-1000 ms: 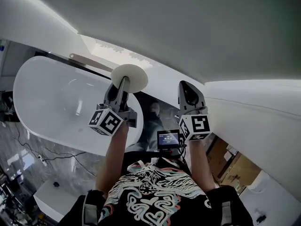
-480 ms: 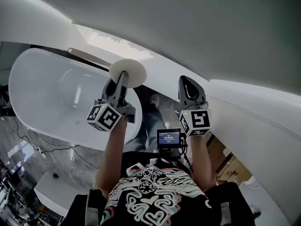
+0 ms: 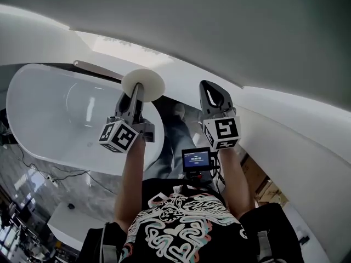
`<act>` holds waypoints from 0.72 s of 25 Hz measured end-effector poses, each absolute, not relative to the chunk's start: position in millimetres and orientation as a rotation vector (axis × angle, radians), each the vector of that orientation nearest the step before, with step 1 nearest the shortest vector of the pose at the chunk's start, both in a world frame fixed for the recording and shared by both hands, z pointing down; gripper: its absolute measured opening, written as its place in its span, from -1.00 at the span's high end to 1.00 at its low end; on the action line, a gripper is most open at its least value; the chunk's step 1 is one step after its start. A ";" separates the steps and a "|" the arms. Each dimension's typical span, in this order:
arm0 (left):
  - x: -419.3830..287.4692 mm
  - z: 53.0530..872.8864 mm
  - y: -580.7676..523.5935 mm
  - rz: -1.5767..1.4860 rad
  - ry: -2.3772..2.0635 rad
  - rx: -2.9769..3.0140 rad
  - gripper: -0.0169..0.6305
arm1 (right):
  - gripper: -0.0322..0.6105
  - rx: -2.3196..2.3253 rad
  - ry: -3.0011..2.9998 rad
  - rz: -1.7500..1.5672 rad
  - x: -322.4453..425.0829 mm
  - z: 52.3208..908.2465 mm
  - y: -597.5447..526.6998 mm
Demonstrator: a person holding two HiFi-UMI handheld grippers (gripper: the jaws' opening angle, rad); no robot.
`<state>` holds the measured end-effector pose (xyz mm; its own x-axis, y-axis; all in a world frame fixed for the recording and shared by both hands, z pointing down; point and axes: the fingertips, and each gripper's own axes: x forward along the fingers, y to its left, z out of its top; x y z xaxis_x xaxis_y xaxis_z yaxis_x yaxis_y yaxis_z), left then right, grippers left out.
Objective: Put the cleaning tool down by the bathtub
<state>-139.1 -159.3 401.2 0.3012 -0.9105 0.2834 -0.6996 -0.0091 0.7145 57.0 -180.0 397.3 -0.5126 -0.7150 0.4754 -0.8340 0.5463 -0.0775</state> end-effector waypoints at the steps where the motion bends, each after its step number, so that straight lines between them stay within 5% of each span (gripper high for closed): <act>1: -138.0 405.5 -158.5 -0.329 -1.452 1.756 0.51 | 0.81 1.260 -2.390 0.423 57.5 401.4 -179.4; 18: -133.0 483.6 -166.5 -0.257 -1.417 1.718 0.51 | 0.81 1.168 -2.325 0.451 52.9 481.2 -183.4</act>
